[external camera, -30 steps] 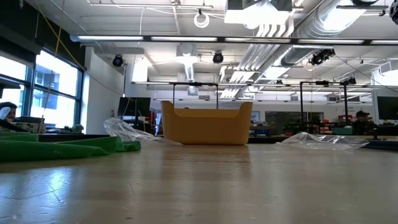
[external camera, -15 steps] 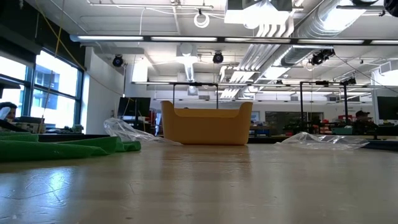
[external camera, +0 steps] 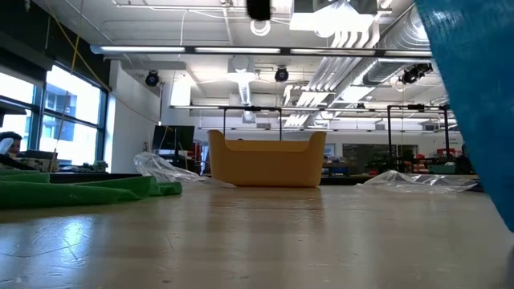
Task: Roll bandage
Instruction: Roll the blue bandage
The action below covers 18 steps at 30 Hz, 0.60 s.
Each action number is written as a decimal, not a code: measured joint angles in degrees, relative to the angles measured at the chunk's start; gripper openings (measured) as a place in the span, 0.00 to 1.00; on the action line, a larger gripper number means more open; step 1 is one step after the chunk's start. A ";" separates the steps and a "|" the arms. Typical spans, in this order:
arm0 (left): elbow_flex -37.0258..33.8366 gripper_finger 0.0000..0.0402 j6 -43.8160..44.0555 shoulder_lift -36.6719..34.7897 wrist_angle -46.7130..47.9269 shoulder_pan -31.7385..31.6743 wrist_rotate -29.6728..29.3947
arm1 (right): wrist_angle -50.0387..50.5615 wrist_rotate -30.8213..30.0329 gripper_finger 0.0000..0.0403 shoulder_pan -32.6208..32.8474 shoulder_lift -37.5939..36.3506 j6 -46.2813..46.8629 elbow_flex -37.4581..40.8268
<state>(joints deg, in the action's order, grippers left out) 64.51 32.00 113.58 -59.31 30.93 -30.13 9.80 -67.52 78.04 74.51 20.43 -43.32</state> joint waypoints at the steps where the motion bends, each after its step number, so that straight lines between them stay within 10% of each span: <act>1: -2.50 0.02 -0.56 -0.06 -4.75 0.37 0.48 | -1.00 0.11 0.48 -0.91 0.42 0.15 0.04; 18: -10.30 0.02 -3.79 0.63 -20.18 3.28 0.90 | -36.98 22.99 0.48 -22.05 4.42 -28.13 0.06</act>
<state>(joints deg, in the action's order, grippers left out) 54.22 28.21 114.20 -79.50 34.22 -29.23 -27.18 -44.53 55.99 78.93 -7.69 -43.27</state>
